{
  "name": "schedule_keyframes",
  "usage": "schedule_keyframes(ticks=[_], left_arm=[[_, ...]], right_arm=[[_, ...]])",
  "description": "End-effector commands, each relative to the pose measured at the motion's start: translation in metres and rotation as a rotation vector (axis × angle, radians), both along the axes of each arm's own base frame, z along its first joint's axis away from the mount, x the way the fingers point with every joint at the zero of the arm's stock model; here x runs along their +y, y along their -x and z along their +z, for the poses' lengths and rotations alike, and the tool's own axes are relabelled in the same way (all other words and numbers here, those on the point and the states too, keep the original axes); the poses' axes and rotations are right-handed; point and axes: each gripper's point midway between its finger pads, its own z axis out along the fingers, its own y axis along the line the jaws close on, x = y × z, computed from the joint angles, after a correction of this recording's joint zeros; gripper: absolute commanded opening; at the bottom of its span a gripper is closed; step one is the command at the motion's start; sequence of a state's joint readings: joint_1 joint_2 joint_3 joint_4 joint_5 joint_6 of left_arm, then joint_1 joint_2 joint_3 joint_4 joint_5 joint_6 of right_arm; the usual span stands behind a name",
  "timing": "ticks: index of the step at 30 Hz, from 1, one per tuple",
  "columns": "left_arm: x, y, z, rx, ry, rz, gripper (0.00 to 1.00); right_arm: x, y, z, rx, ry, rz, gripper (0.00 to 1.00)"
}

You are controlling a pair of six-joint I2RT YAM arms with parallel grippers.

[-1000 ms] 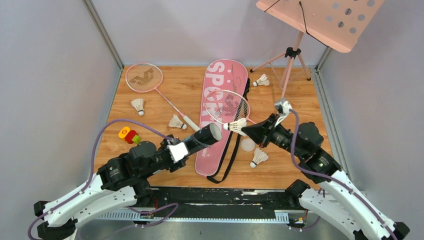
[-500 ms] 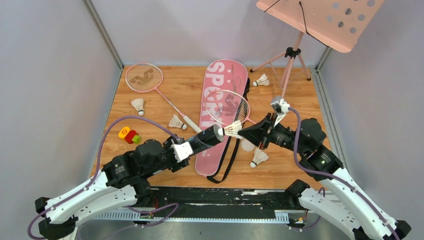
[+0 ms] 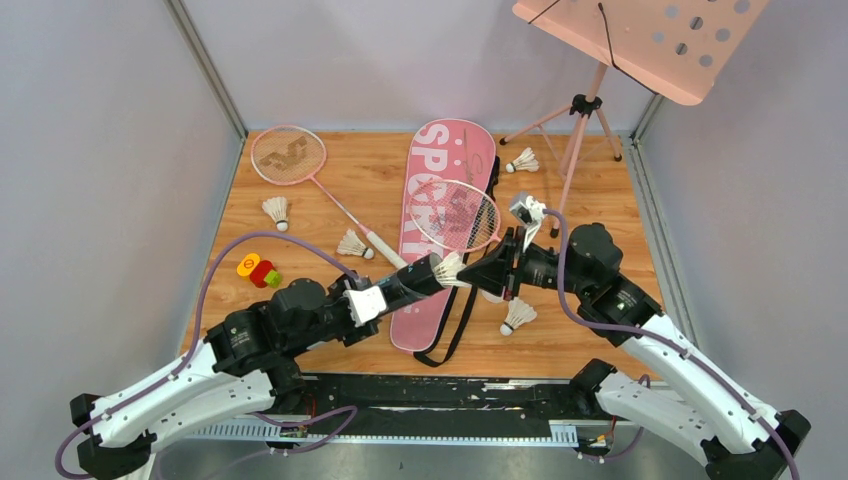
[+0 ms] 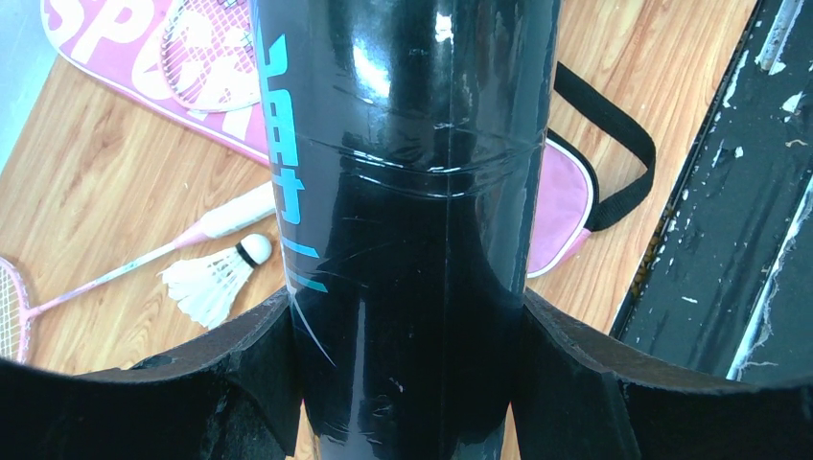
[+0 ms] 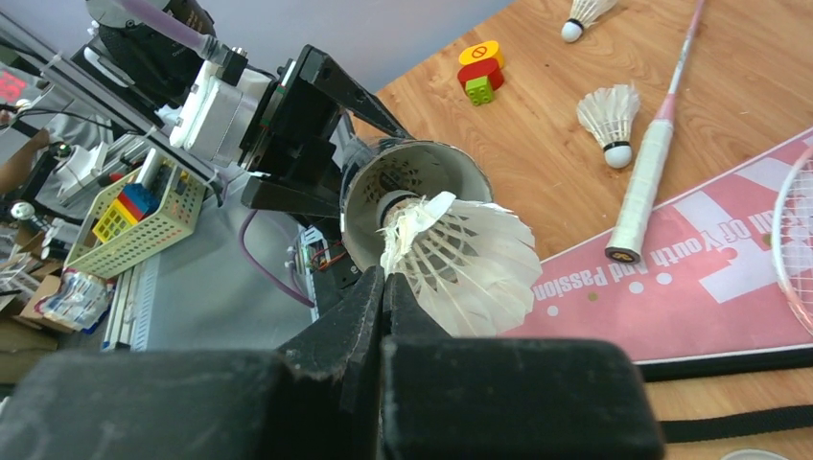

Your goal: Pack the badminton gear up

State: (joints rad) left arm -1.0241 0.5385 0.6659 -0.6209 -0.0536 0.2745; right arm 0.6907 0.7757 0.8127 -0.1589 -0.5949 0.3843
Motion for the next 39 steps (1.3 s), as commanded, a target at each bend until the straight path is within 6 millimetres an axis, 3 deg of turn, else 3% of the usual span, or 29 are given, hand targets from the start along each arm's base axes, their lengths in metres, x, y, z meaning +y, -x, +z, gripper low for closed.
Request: schedule_keyframes(ticks=[1, 6, 16, 31, 39], left_arm=[[-0.007, 0.000, 0.013, -0.028, 0.037, -0.030, 0.42], [-0.010, -0.001, 0.018, -0.069, 0.009, -0.078, 0.43], [-0.022, -0.004, 0.049, -0.139, 0.006, -0.149, 0.45], [-0.026, 0.000, 0.042, -0.134, 0.035, -0.172, 0.46], [-0.020, 0.001, 0.028, -0.117, 0.017, -0.155, 0.46]], right_arm=[[0.011, 0.007, 0.018, -0.058, -0.047, 0.071, 0.00], [0.022, 0.006, 0.013, -0.044, -0.031, 0.096, 0.00], [0.031, 0.010, 0.001, -0.024, -0.029, 0.116, 0.00], [0.041, 0.012, -0.002, 0.011, -0.067, 0.138, 0.00], [0.037, 0.008, -0.003, 0.059, -0.052, 0.088, 0.33]])
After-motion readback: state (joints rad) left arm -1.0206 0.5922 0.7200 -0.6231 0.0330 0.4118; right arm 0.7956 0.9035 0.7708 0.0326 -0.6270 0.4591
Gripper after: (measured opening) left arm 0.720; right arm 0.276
